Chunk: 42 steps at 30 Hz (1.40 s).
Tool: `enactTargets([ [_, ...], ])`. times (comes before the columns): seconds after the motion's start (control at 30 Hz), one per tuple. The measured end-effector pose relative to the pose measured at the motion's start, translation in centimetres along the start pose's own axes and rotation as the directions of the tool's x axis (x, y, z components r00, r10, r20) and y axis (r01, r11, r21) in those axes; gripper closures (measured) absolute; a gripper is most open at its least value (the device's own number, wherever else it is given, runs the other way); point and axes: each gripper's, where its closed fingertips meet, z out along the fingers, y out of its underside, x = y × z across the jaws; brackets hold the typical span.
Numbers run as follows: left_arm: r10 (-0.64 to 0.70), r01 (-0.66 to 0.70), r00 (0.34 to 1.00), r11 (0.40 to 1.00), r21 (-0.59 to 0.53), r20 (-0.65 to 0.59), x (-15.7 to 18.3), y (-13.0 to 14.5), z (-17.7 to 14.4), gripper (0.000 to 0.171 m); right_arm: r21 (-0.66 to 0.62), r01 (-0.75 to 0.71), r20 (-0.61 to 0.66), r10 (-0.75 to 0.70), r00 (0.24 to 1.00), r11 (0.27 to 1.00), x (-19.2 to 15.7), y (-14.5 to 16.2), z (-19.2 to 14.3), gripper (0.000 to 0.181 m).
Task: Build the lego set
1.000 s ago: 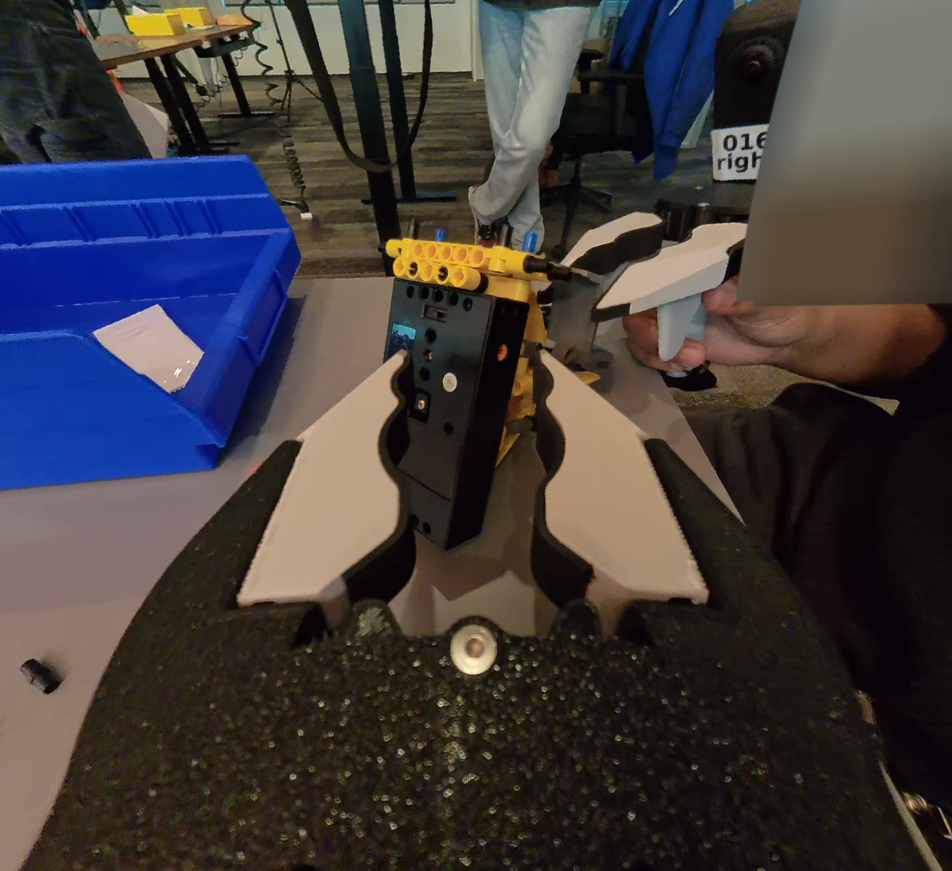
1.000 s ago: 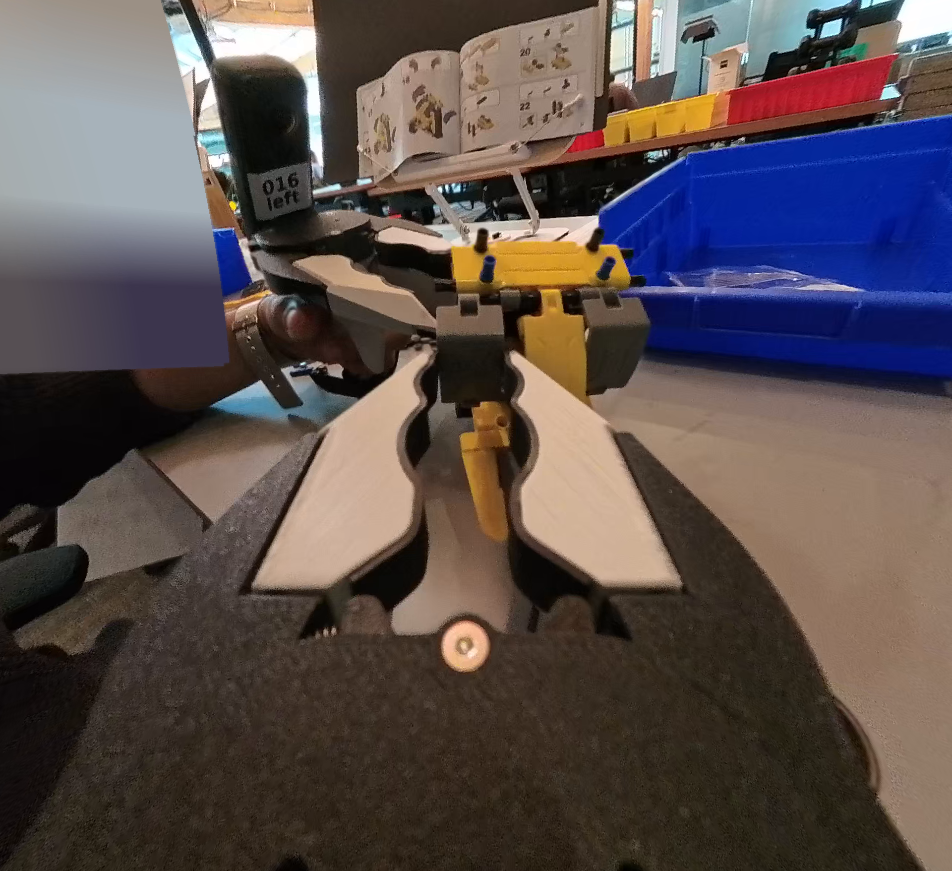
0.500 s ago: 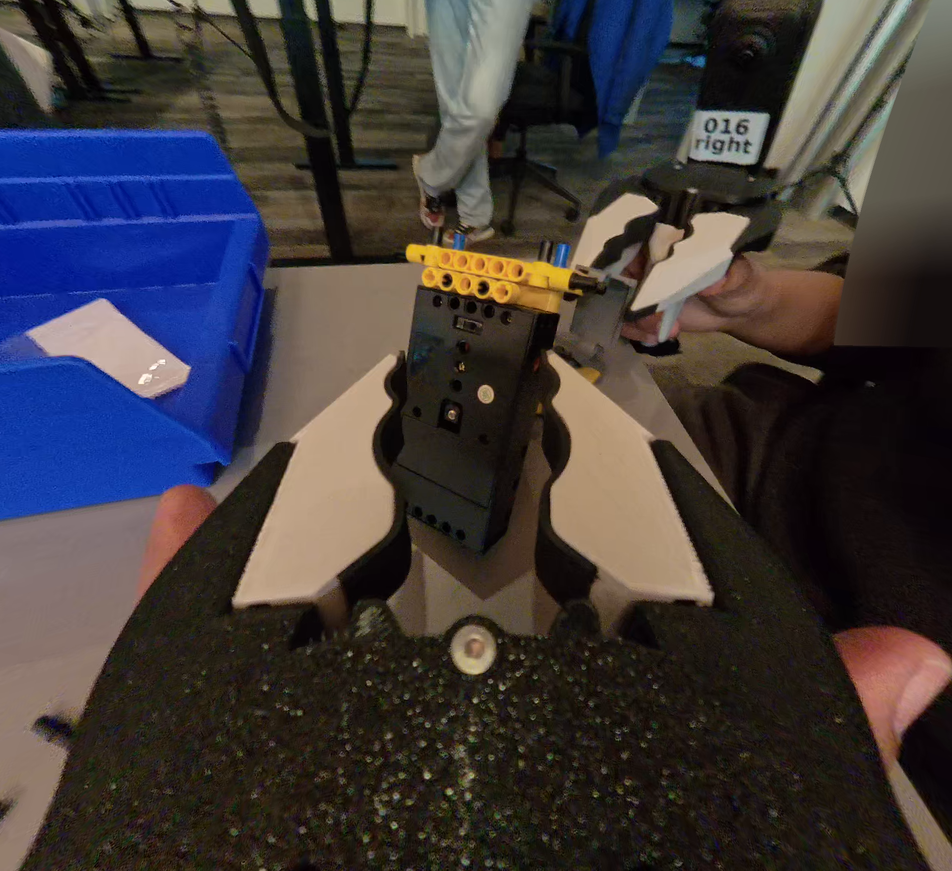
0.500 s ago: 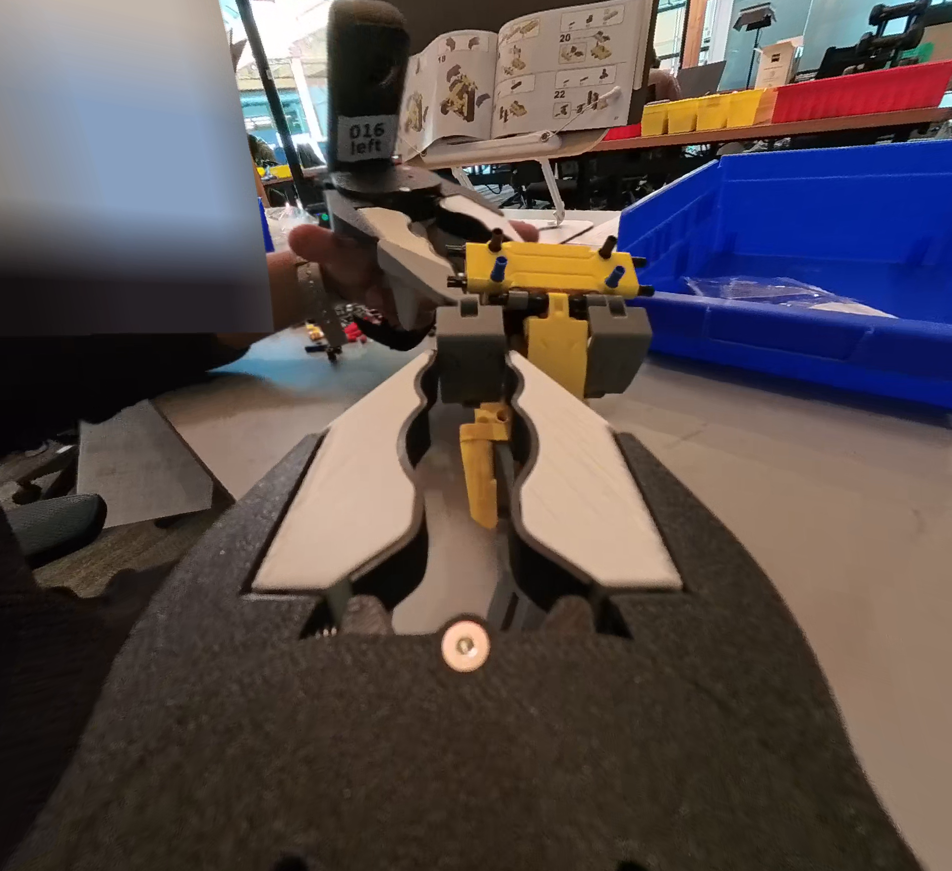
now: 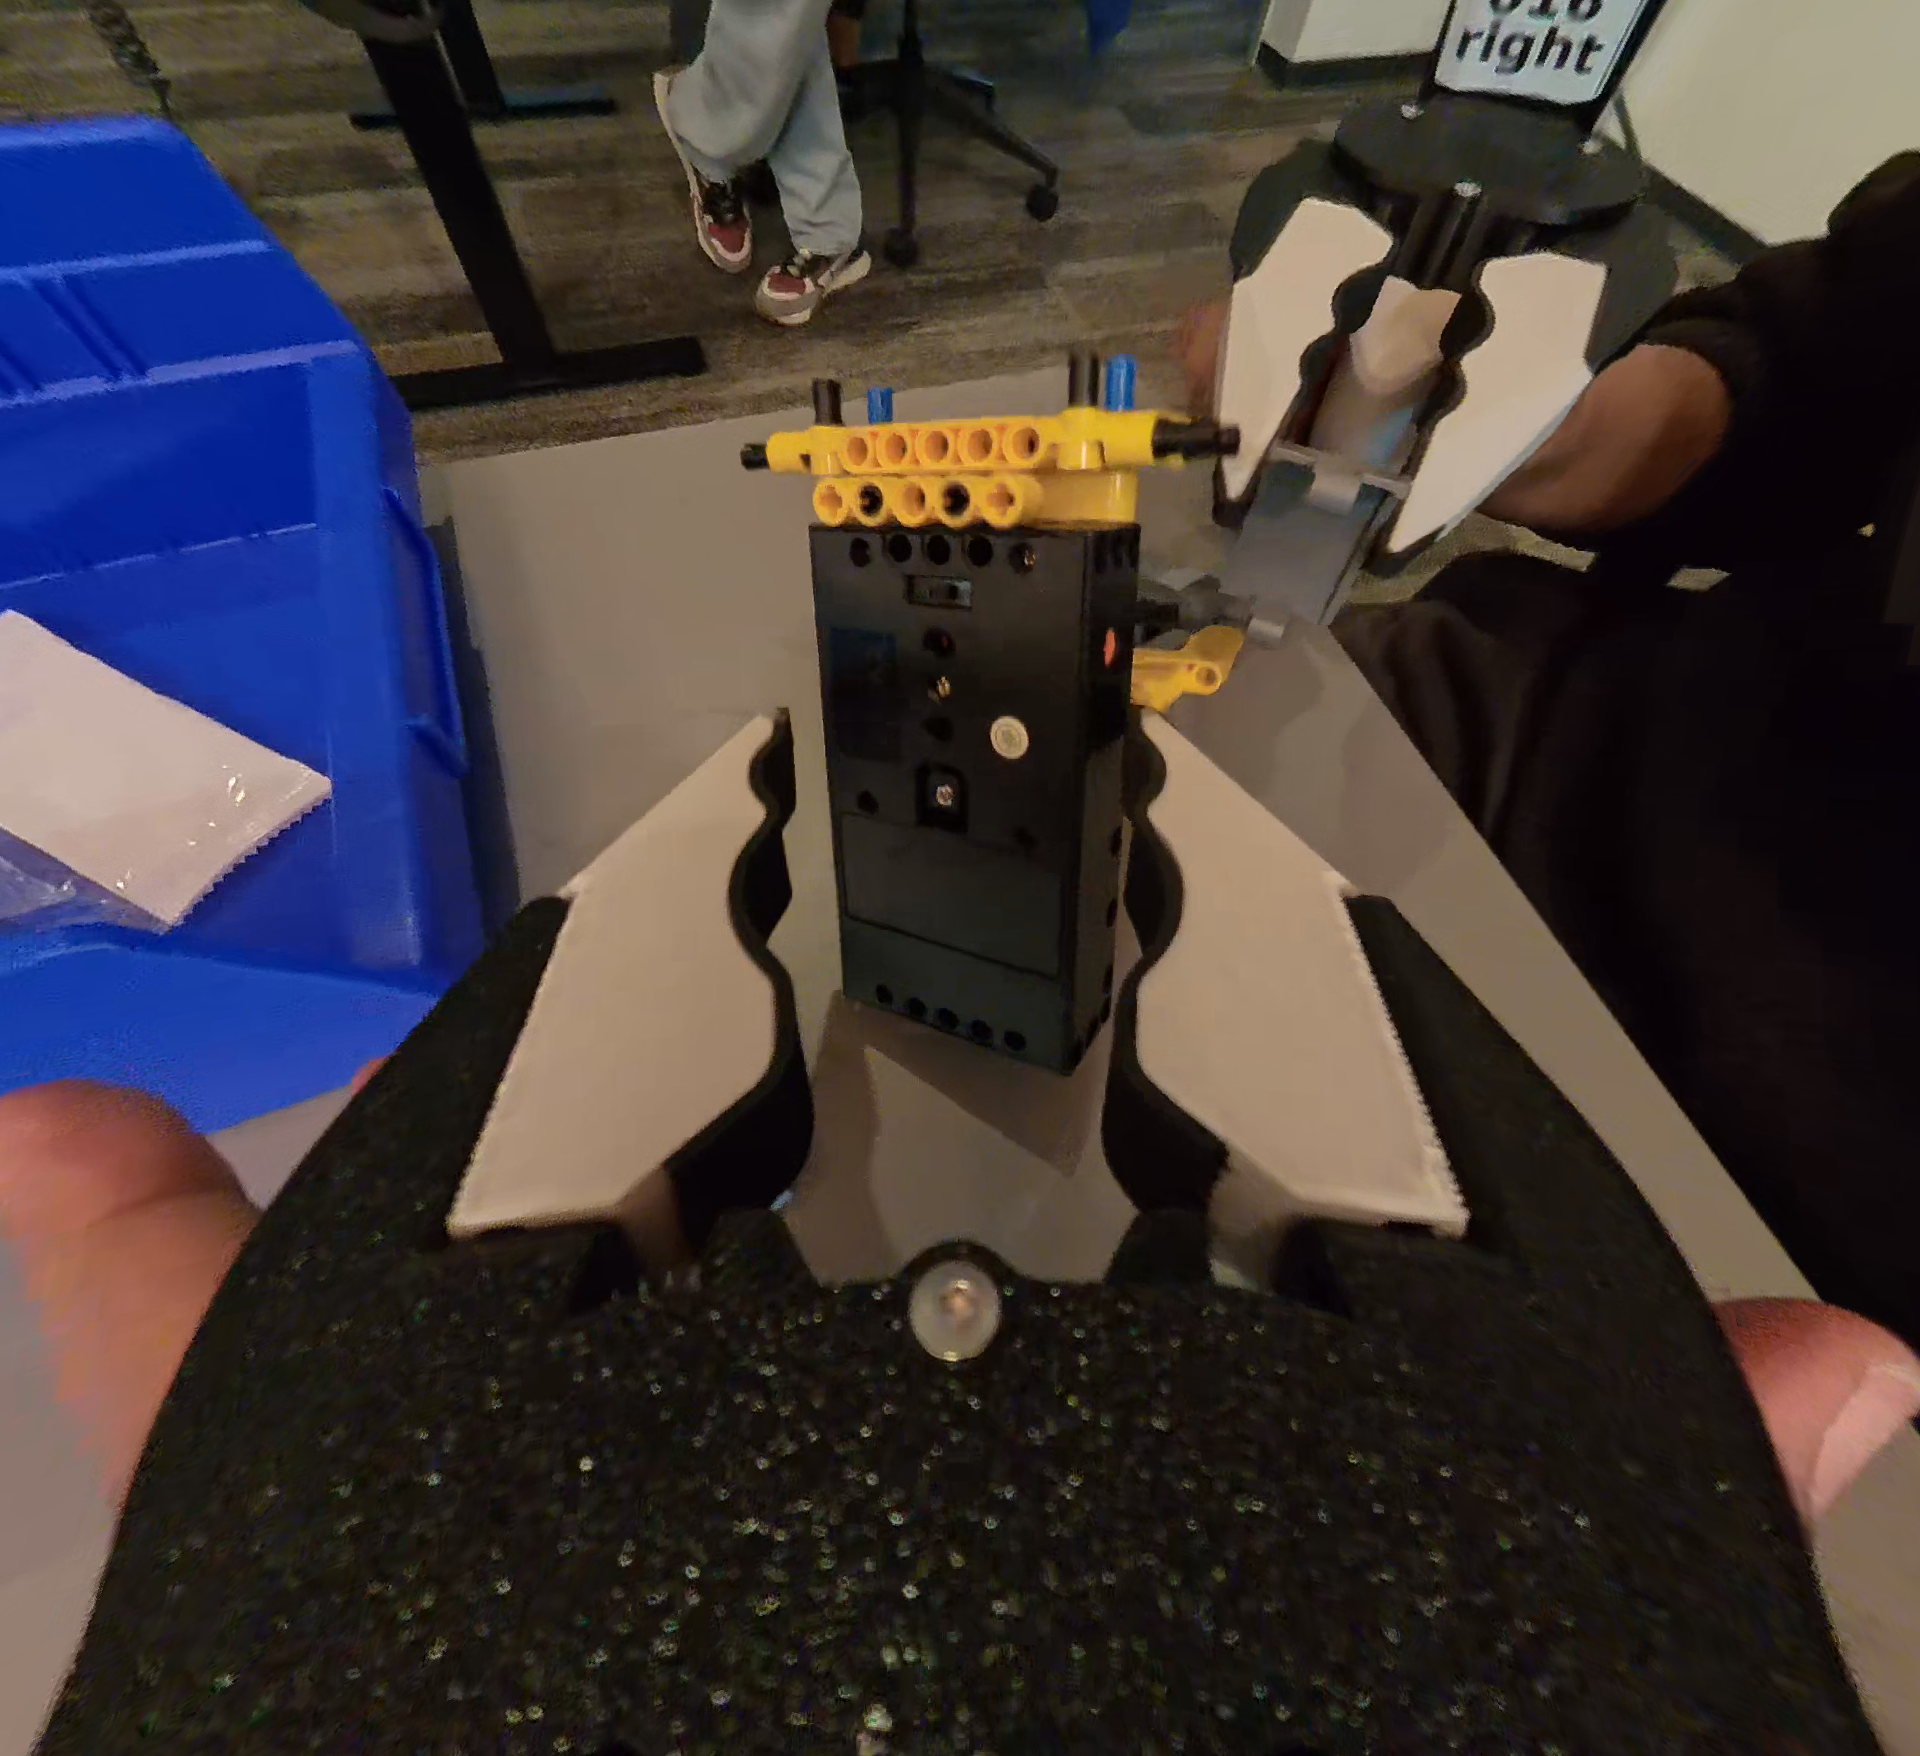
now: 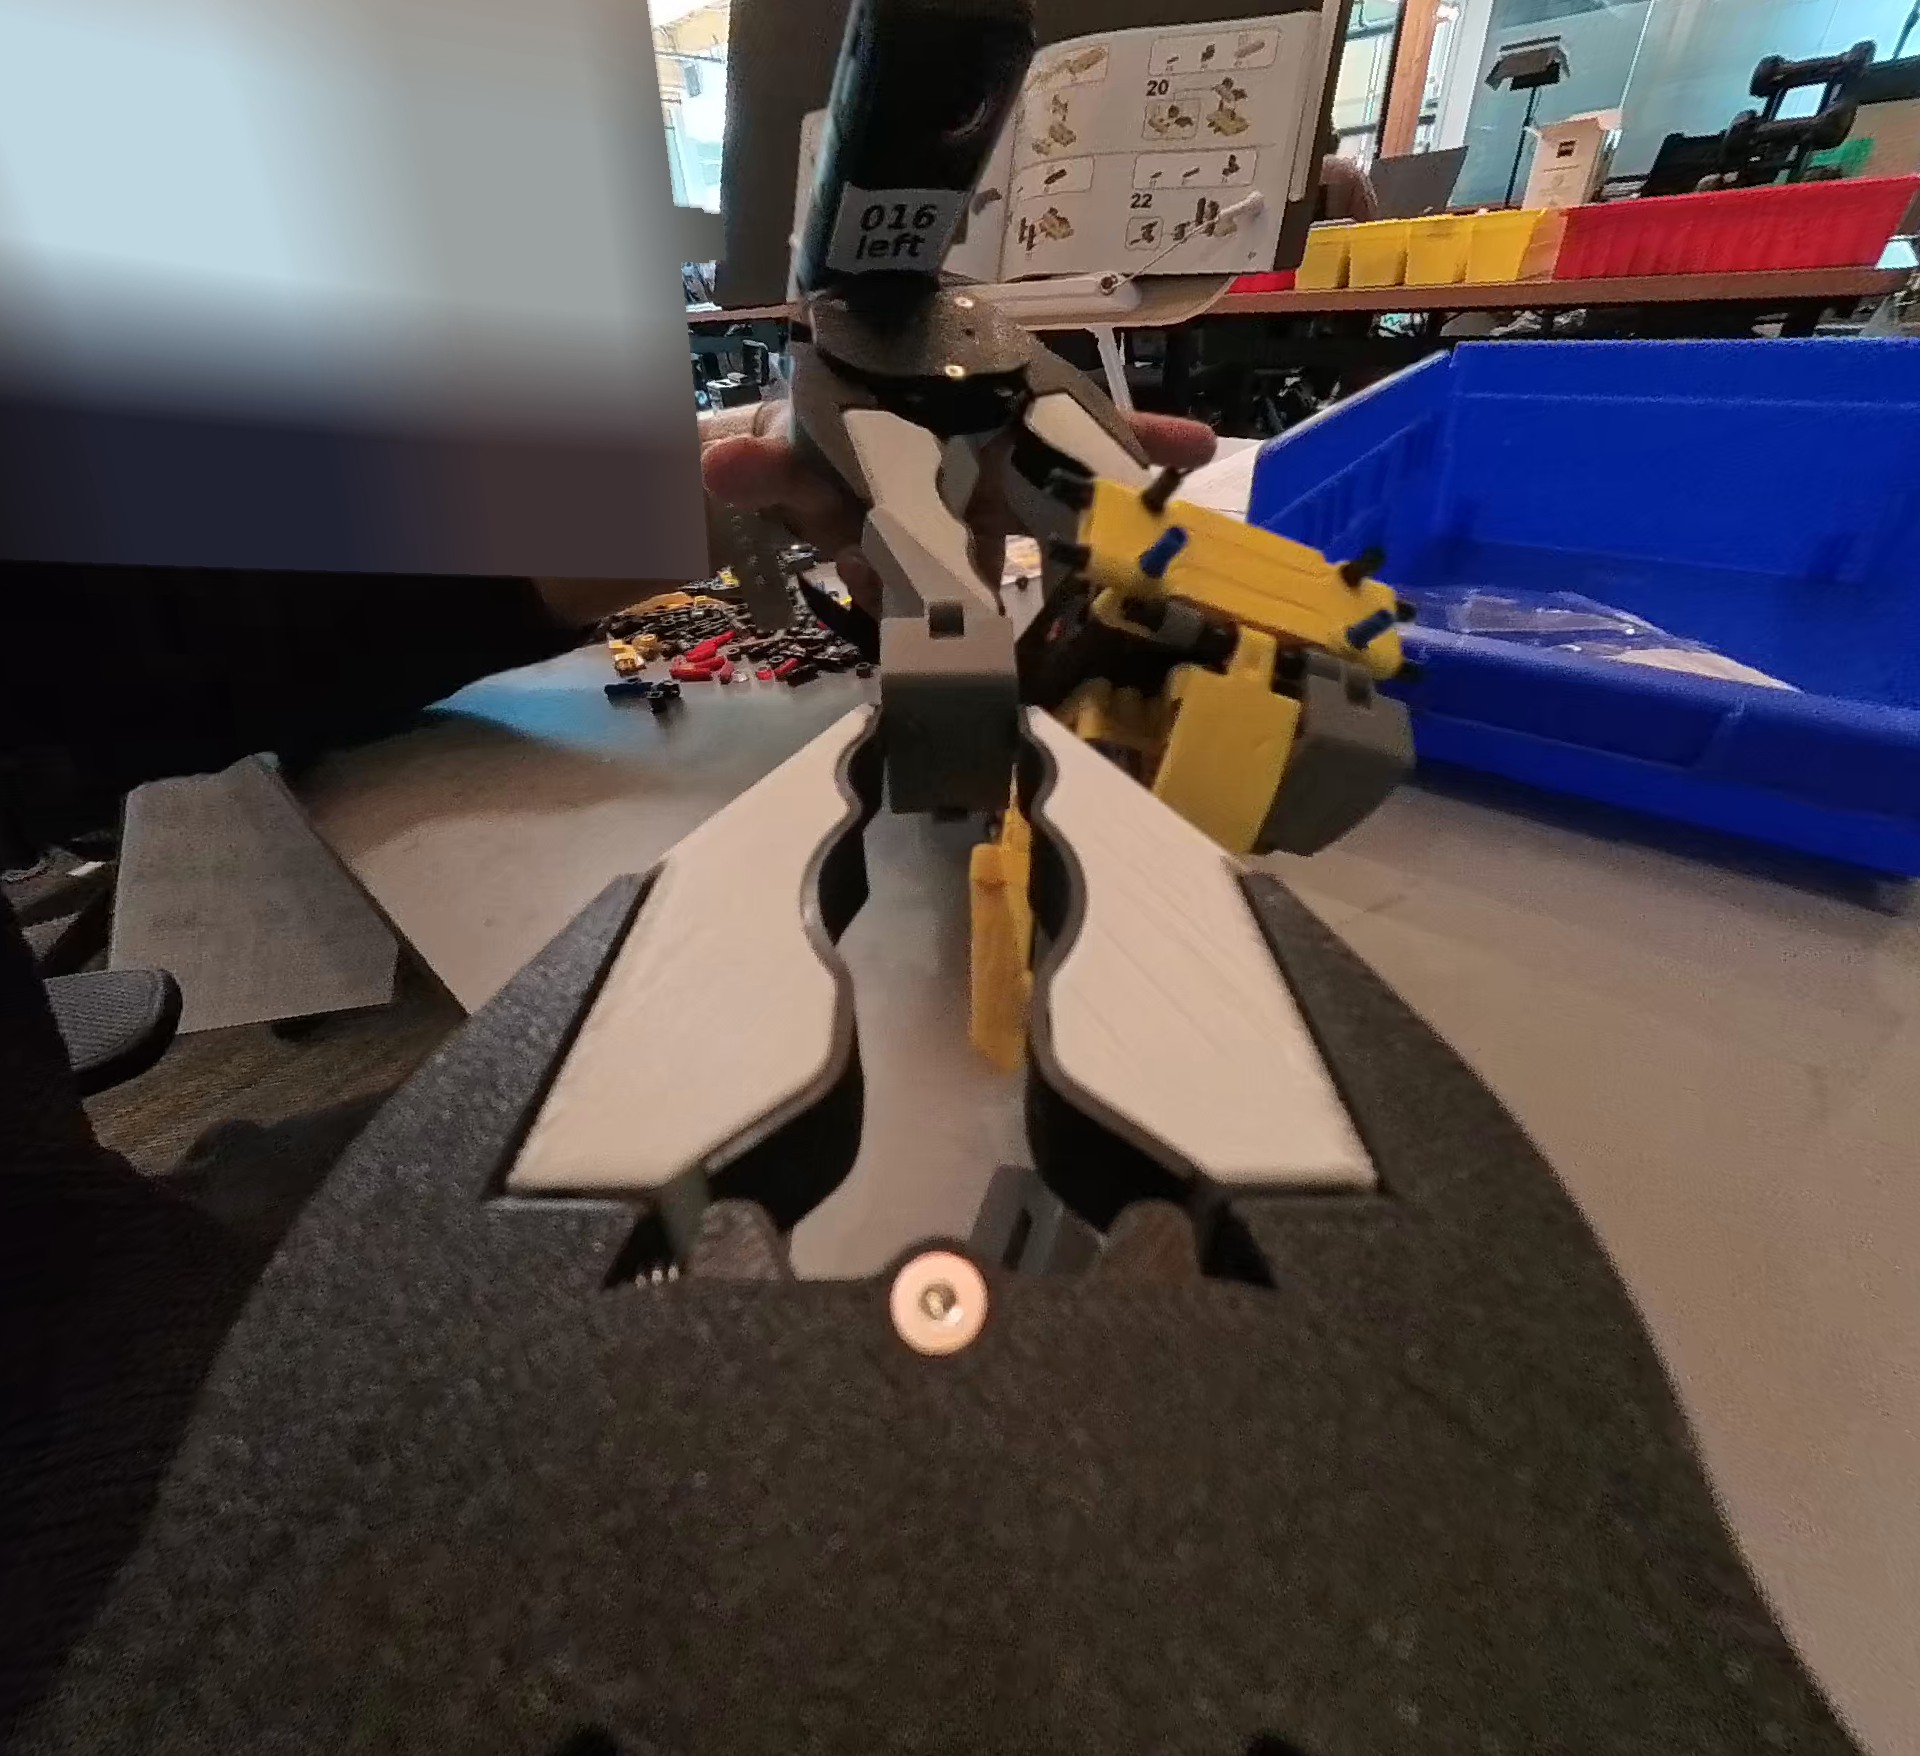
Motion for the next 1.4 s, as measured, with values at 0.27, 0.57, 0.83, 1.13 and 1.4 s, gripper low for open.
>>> enactTargets([
  [0.27, -0.070, 0.064, 0.997, 0.988, -0.138, -0.044, -0.9, 2.6, 2.1, 0.103, -0.027, -0.052, -0.022, 0.052, 0.998, 0.998, 1.1, 0.6, -0.1, 0.157],
  [0.57, -0.145, 0.164, 0.983, 0.971, -0.175, 0.116, -2.5, 3.4, 2.7, 0.104, -0.046, 0.000, -0.081, -0.004, 0.997, 0.999, 2.2, -0.1, -1.1, 0.157],
  [0.83, -0.155, 0.212, 0.944, 0.962, -0.174, 0.291, -1.1, 4.4, 1.9, 0.132, 0.026, -0.130, -0.127, 0.132, 0.983, 0.991, 4.4, -1.6, -3.4, 0.157],
  [1.13, -0.199, 0.276, 0.907, 0.946, -0.167, 0.371, 3.2, 7.0, -2.6, 0.134, 0.041, -0.264, -0.045, 0.266, 0.963, 0.964, 3.1, -2.0, -3.3, 0.157],
  [1.4, -0.216, 0.328, 0.871, 0.924, -0.196, 0.441, 8.5, 10.4, -8.5, 0.135, 0.006, -0.297, 0.044, 0.296, 0.954, 0.955, 0.0, -2.0, -1.5, 0.157],
])
